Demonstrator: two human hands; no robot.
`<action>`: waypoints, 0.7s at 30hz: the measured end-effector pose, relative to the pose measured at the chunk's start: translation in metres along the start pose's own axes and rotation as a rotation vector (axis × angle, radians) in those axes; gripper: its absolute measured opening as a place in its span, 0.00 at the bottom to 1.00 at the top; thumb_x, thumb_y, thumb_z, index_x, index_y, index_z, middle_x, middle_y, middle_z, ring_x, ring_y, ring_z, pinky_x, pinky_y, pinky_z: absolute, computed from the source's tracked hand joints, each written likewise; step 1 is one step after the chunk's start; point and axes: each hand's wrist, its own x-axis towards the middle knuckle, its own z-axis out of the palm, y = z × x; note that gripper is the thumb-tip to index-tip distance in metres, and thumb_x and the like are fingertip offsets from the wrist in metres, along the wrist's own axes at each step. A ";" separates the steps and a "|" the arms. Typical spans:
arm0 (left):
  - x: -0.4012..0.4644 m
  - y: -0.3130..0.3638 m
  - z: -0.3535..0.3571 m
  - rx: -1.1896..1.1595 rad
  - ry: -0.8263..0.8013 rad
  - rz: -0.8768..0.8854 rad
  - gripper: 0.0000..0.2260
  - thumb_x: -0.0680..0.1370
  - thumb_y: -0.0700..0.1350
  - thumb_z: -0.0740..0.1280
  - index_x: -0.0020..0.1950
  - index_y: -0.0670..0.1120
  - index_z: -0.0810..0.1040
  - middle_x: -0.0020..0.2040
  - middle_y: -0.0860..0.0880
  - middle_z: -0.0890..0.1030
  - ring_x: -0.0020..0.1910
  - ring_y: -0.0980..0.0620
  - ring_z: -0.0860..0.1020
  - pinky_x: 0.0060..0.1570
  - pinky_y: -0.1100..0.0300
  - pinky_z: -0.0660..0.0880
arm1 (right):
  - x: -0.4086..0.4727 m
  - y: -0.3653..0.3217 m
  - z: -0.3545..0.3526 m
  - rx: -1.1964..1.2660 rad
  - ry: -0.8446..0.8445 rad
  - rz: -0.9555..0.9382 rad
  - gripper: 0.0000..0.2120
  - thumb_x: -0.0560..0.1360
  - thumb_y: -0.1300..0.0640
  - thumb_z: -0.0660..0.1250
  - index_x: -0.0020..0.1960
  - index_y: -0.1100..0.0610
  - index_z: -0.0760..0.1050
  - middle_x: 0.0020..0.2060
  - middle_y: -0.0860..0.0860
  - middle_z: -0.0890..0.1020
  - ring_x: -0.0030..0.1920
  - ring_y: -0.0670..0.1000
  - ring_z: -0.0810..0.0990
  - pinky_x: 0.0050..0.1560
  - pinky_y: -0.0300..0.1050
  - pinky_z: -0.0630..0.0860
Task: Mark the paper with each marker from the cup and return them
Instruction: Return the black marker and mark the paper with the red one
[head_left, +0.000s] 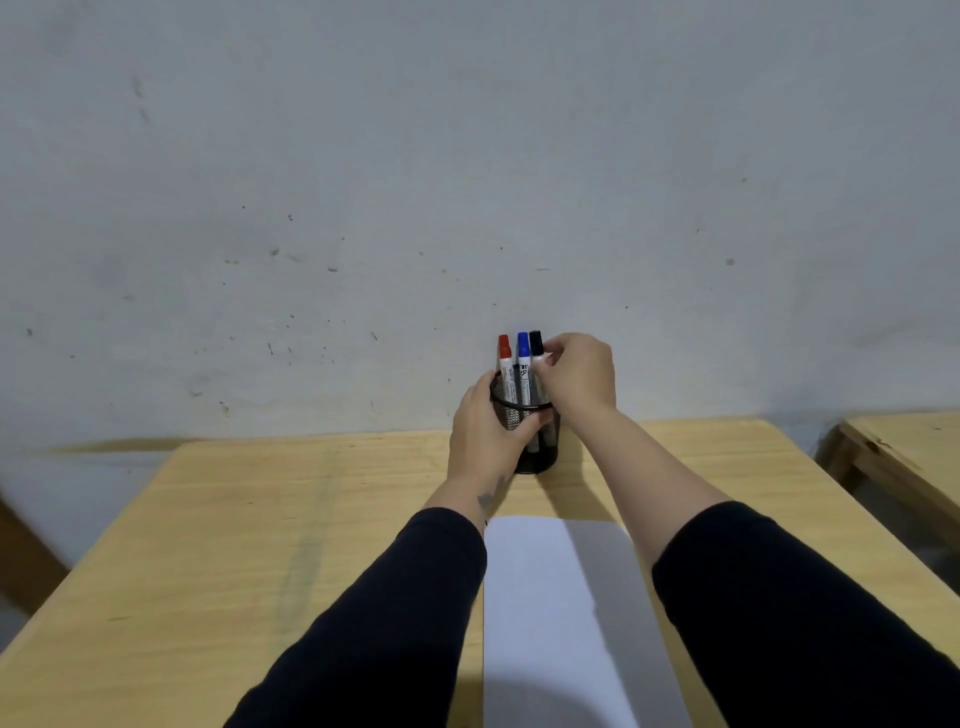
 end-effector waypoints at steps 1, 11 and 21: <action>0.001 -0.002 0.001 -0.013 -0.002 -0.001 0.30 0.65 0.55 0.75 0.64 0.52 0.72 0.56 0.52 0.79 0.54 0.53 0.79 0.55 0.52 0.78 | 0.000 0.000 0.001 -0.014 0.005 -0.005 0.15 0.72 0.62 0.68 0.58 0.60 0.79 0.51 0.57 0.84 0.51 0.56 0.82 0.51 0.43 0.76; 0.002 -0.005 0.002 -0.055 -0.007 -0.078 0.29 0.68 0.48 0.75 0.67 0.49 0.70 0.59 0.50 0.78 0.58 0.50 0.78 0.57 0.52 0.77 | -0.008 -0.018 0.013 -0.127 -0.118 -0.091 0.07 0.73 0.59 0.70 0.47 0.61 0.83 0.44 0.56 0.85 0.44 0.55 0.83 0.45 0.46 0.79; 0.004 0.001 -0.002 -0.199 -0.022 -0.135 0.22 0.73 0.36 0.69 0.66 0.48 0.71 0.58 0.48 0.78 0.52 0.53 0.78 0.45 0.63 0.80 | -0.011 -0.021 0.027 -0.171 -0.071 -0.033 0.07 0.74 0.61 0.66 0.47 0.62 0.82 0.43 0.57 0.83 0.42 0.56 0.81 0.37 0.42 0.71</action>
